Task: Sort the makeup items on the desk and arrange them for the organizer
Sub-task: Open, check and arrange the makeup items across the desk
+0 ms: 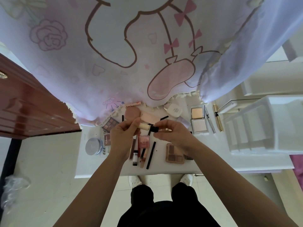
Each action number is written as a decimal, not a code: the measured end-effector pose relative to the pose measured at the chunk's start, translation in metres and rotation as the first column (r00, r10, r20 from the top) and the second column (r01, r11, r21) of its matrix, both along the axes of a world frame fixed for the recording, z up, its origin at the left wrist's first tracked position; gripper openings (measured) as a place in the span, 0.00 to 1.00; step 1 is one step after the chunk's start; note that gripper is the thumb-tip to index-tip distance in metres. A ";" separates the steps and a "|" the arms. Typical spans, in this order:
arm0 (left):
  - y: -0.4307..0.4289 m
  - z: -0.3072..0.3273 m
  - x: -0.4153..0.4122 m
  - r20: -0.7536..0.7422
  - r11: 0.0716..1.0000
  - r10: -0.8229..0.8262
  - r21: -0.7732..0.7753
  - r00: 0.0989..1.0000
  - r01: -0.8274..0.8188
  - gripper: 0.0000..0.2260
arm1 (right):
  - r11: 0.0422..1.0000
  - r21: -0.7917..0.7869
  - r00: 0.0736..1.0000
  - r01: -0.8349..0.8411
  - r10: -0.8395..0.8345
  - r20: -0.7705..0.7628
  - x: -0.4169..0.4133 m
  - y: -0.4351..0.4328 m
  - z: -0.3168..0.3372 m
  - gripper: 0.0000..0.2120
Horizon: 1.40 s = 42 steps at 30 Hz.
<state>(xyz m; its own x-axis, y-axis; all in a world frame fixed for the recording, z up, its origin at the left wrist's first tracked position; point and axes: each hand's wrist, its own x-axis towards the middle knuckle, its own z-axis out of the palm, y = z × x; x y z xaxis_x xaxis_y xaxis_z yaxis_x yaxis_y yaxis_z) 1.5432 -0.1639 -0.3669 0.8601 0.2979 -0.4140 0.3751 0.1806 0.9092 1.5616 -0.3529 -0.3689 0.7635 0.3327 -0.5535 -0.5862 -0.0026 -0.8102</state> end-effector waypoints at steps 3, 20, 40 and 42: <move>0.002 0.000 0.000 0.006 1.000 -0.013 -0.005 1.000 0.014 0.09 | 0.994 0.094 0.994 0.056 -0.046 -0.101 0.001 0.001 0.002 0.21; 0.003 0.002 0.001 0.013 1.000 0.028 0.006 1.000 -0.029 0.12 | 0.991 0.046 0.992 0.123 -0.122 -0.017 -0.007 0.002 0.002 0.08; -0.025 -0.022 0.005 -0.081 0.980 -0.069 -0.194 0.994 0.052 0.13 | 0.886 0.178 0.904 0.427 -0.419 -0.085 -0.021 -0.034 -0.013 0.17; -0.034 -0.028 0.006 -0.112 0.960 -0.118 -0.268 0.987 0.084 0.07 | 0.861 0.193 0.882 0.471 -0.461 -0.098 -0.024 -0.045 -0.014 0.17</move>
